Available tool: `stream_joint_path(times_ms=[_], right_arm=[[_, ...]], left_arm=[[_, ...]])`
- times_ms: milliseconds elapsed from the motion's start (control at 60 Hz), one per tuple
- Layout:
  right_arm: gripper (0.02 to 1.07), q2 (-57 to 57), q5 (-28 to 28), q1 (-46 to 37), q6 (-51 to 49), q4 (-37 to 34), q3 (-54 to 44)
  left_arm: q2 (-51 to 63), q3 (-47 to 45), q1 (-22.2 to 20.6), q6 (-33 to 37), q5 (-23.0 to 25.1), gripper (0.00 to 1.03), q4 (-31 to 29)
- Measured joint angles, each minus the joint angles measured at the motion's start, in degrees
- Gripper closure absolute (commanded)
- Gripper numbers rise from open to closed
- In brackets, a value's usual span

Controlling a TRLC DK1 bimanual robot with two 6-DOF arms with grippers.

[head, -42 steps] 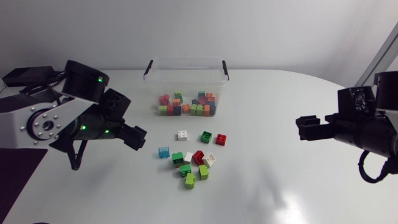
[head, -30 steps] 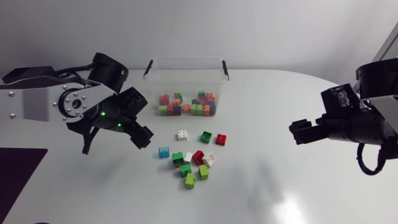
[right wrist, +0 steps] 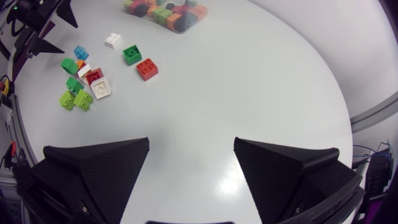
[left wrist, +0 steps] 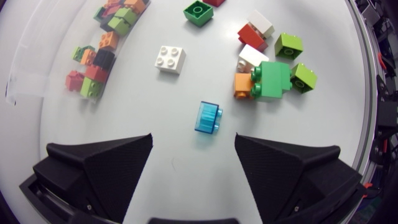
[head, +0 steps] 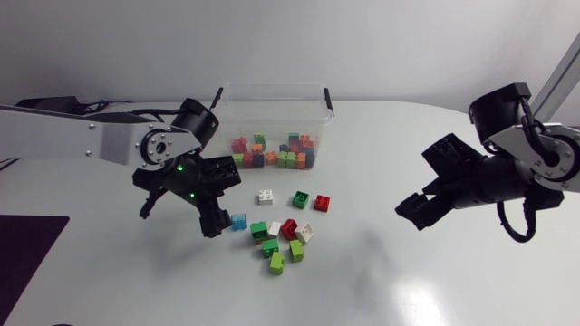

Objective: Place the duplo bricks in the container

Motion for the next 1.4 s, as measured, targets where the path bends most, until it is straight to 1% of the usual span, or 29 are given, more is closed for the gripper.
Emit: stream_joint_path(times_ms=[67,133,200,300,500,600,617,750,917,950,1067,1150,1233,1400], right_arm=[[0.07,1.49,-2.71,0.00,-0.61,-0.15,0.55],[0.07,2.99,-3.43,0.13,-1.25,-0.13,1.16],[0.07,4.42,-3.67,0.33,-1.99,-0.13,1.66],[0.07,5.57,-4.04,1.51,-3.17,-0.09,1.86],[0.09,8.17,-4.09,4.11,-4.87,0.11,3.50],[0.10,9.88,-4.09,5.25,-5.31,1.05,4.20],[0.10,10.10,-4.09,5.42,-5.46,1.18,4.31],[0.10,12.17,-4.07,6.27,-5.97,1.86,5.09],[0.11,14.10,-4.04,6.58,-6.16,3.08,5.86],[0.13,14.27,-4.04,6.60,-6.32,3.13,5.92],[0.14,14.84,-4.00,6.82,-6.40,3.78,6.16],[0.16,15.69,-4.02,7.43,-6.80,4.17,6.91],[0.16,17.03,-4.07,8.39,-7.43,4.28,7.96],[0.16,20.92,-4.07,11.28,-9.03,4.59,10.51]], left_arm=[[1.25,1.18,0.00,1.55,1.55,0.18,-0.44],[2.30,2.21,0.00,3.08,3.43,0.18,-1.60],[3.50,2.97,0.00,4.61,4.37,0.22,-1.81],[5.42,3.48,0.02,6.51,5.29,0.22,-1.84],[9.27,5.46,0.07,10.10,8.02,0.43,-3.56],[10.69,6.25,0.07,11.76,8.31,0.44,-3.80],[10.91,6.36,0.07,12.07,8.31,0.46,-3.80],[13.27,7.76,0.17,13.14,8.72,0.68,-4.31],[15.15,9.77,0.52,14.43,8.90,0.72,-5.88],[15.39,10.19,0.57,14.43,8.90,0.75,-5.92],[16.41,12.07,0.83,14.40,8.90,0.79,-7.74],[16.87,13.00,0.94,14.43,8.83,0.80,-9.11],[16.90,13.35,0.94,14.43,8.66,0.81,-10.62],[16.81,13.55,0.94,14.40,7.96,0.82,-13.94]])
